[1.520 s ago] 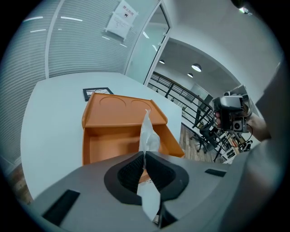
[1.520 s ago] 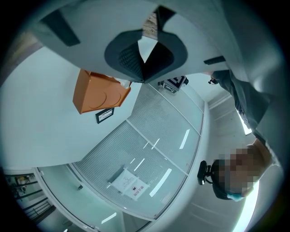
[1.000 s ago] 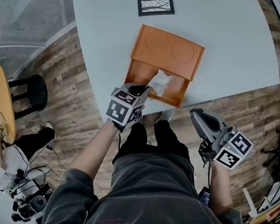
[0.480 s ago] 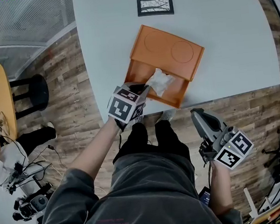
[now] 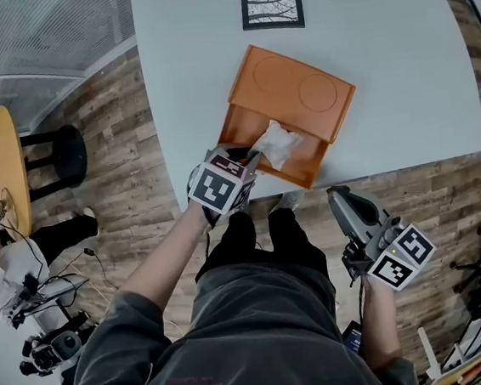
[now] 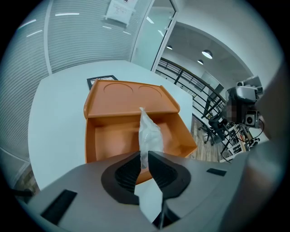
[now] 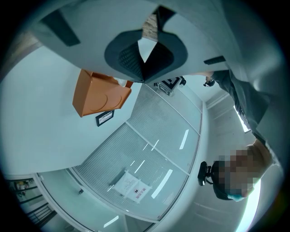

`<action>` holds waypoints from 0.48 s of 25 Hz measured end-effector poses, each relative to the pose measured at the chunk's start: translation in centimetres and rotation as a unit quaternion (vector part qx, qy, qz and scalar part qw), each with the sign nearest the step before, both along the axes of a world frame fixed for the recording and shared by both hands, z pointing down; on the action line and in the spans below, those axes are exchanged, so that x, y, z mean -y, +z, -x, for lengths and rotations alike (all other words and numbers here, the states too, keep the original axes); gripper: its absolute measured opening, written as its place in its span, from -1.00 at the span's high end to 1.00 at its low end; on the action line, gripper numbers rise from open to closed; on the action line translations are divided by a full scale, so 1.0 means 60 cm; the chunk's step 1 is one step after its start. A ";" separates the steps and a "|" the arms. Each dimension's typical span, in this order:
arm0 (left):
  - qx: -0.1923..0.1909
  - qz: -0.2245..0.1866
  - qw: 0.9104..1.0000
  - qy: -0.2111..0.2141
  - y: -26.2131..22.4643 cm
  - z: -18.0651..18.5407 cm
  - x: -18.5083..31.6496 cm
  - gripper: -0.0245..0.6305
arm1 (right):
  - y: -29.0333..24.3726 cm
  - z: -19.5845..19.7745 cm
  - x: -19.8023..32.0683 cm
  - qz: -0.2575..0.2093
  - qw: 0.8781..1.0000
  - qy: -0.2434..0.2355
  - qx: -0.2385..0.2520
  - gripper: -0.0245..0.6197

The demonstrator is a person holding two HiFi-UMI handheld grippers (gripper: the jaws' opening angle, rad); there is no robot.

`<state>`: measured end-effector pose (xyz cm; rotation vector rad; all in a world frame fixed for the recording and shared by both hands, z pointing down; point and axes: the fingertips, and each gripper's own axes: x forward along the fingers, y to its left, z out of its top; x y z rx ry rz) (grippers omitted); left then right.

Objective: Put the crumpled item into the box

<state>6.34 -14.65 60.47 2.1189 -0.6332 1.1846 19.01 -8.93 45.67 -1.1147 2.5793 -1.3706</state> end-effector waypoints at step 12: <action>0.011 0.004 1.000 0.007 0.002 0.004 -0.004 0.57 | 0.002 0.005 0.002 0.003 1.000 -0.002 -0.003 0.91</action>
